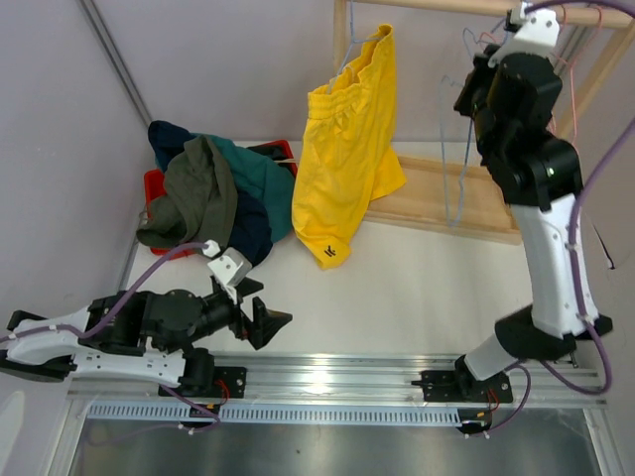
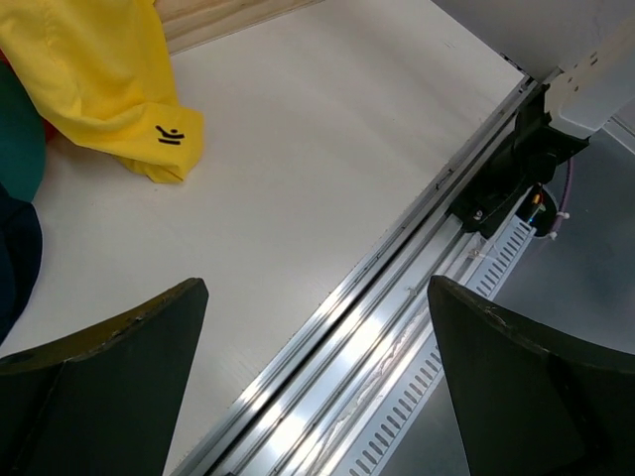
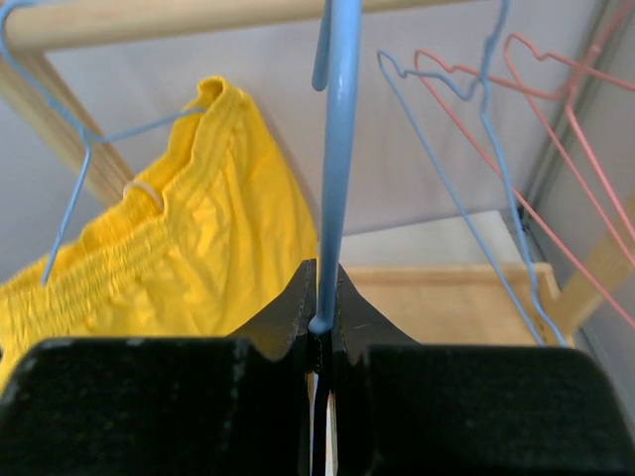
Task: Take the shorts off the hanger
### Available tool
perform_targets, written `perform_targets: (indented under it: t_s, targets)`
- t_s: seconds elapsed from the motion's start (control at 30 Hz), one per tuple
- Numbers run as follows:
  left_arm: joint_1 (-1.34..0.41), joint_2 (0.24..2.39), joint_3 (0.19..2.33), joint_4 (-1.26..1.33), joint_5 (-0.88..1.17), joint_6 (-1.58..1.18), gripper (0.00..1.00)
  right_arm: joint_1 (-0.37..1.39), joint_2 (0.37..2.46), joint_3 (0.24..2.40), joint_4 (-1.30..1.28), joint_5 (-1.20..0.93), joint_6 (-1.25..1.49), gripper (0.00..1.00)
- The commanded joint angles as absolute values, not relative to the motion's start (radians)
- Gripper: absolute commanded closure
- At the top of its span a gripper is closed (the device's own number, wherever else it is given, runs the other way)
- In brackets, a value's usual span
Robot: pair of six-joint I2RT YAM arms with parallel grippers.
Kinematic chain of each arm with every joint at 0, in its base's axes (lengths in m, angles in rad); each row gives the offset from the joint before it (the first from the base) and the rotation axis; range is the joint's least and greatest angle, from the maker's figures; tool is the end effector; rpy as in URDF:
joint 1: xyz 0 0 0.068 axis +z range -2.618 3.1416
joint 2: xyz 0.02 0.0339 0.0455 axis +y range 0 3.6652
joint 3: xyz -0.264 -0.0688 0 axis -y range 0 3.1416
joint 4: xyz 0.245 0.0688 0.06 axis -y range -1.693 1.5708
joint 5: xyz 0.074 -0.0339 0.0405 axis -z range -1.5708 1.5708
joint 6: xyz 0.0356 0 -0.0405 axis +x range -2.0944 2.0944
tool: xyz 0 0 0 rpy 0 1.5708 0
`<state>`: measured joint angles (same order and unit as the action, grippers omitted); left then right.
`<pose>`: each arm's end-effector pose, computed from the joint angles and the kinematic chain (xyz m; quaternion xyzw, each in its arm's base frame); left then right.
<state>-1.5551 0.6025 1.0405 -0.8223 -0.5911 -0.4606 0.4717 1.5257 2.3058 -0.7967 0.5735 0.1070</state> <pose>0.0213 -0.0946 0.3825 0.2737 0.7621 -0.3234 0.4897 0.2261 0.0936 0.5905 0.0710 0.7085 -0.0014 0.7022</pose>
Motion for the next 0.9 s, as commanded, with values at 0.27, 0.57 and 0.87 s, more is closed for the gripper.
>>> perform_targets:
  t_s: [0.27,0.57,0.87]
  targets:
    - [-1.555,0.540,0.876,-0.609,-0.623,-0.403,0.01,0.270,1.859,2.612,-0.668,0.327,0.117,1.00]
    - [-1.555,0.537,0.821,-0.589,-0.644,-0.370,0.01,0.250,1.899,2.593,-0.509,0.360,0.080,1.00]
    - [-1.554,0.558,0.816,-0.587,-0.650,-0.374,0.01,0.164,1.976,2.594,-0.433,0.367,0.107,1.00]
